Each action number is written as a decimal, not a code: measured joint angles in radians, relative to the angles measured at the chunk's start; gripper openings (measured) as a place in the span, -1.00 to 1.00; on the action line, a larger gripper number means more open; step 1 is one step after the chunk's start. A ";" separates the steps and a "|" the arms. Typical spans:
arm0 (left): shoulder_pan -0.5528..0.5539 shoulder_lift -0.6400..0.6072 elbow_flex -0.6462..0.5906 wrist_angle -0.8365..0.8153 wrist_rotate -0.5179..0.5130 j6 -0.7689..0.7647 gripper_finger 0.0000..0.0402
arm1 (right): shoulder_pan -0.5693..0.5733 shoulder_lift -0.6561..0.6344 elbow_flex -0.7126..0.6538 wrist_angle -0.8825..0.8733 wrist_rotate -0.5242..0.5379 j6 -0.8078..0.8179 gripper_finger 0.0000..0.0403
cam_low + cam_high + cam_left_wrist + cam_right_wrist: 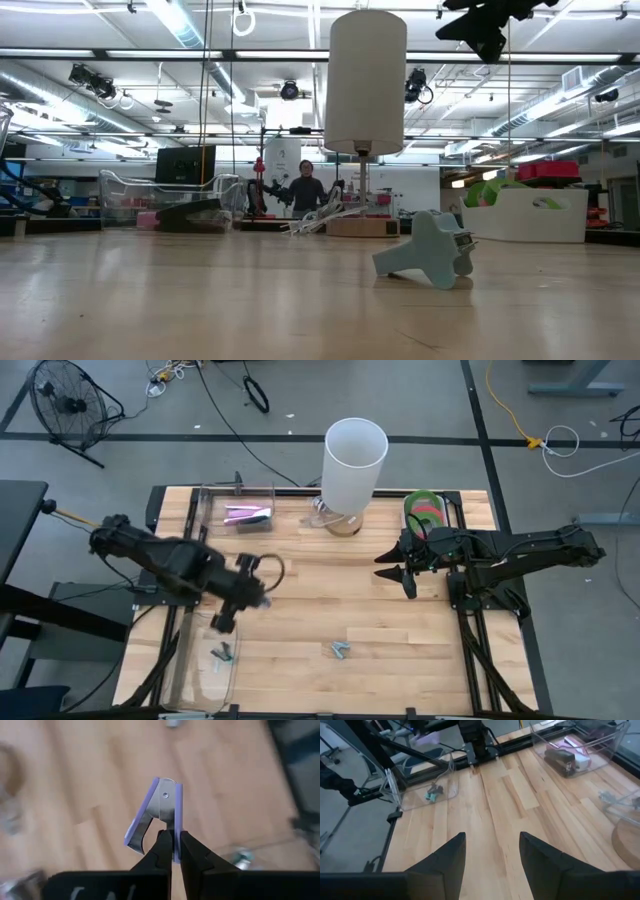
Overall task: Pick and place Stapler, Stapler remover, tape
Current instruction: Put the violet staple remover into the bottom transparent bin, then put the light blue staple remover into the bottom transparent bin
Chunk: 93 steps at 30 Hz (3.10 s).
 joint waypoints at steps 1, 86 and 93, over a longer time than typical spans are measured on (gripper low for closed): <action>-0.024 0.001 0.001 0.001 0.020 -0.005 -0.94 | 0.000 0.000 0.000 0.002 0.000 0.000 -0.08; -0.527 -0.002 -0.509 0.421 0.264 -0.302 -0.26 | 0.000 0.001 0.000 0.009 0.026 0.000 -0.08; -0.421 -0.003 -0.427 0.301 0.166 -0.191 -0.25 | 0.000 0.001 0.000 0.008 0.025 0.000 -0.08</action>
